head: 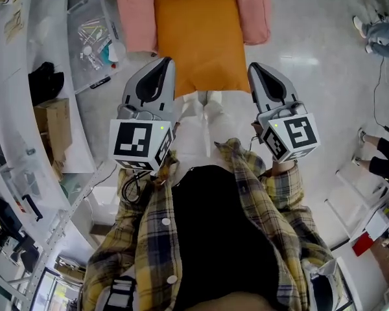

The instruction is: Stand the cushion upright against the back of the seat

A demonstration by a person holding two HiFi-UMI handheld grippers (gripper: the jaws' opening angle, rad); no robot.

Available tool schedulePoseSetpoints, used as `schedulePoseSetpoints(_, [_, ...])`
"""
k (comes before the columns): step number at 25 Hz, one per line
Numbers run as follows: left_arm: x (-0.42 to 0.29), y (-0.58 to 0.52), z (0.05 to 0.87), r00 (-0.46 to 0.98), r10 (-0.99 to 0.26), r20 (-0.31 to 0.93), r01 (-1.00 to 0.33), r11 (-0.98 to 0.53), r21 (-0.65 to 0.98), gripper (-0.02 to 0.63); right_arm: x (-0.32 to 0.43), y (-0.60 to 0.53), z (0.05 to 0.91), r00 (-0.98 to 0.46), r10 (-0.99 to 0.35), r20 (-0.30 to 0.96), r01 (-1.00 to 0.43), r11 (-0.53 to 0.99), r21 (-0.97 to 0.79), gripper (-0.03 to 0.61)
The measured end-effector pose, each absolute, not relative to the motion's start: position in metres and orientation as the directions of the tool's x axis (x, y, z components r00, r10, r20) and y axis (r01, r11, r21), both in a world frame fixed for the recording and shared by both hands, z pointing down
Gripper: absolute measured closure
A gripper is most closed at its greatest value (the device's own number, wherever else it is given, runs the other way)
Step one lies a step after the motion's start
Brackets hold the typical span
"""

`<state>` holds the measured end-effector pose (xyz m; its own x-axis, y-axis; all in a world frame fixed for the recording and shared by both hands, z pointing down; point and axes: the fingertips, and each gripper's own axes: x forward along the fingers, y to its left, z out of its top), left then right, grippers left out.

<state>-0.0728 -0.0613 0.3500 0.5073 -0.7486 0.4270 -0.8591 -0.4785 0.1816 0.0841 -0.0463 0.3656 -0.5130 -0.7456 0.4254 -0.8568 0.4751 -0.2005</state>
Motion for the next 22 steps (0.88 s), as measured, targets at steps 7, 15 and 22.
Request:
schedulePoseSetpoints(7, [-0.063, -0.053, 0.388, 0.450, -0.745, 0.492, -0.889, -0.428, 0.165, 0.612, 0.103, -0.043, 0.408, -0.530, -0.697, 0.484, -0.844, 0.490, -0.218, 0.560])
schedulePoseSetpoints(15, [-0.060, -0.043, 0.448, 0.428, -0.712, 0.557, -0.897, -0.408, 0.168, 0.612, 0.117, -0.043, 0.470, -0.508, -0.658, 0.556, -0.851, 0.482, -0.207, 0.560])
schedulePoseSetpoints(22, [-0.074, -0.029, 0.521, 0.412, -0.641, 0.647, -0.907, -0.354, 0.227, 0.611, 0.119, -0.024, 0.531, -0.494, -0.584, 0.644, -0.847, 0.492, -0.203, 0.558])
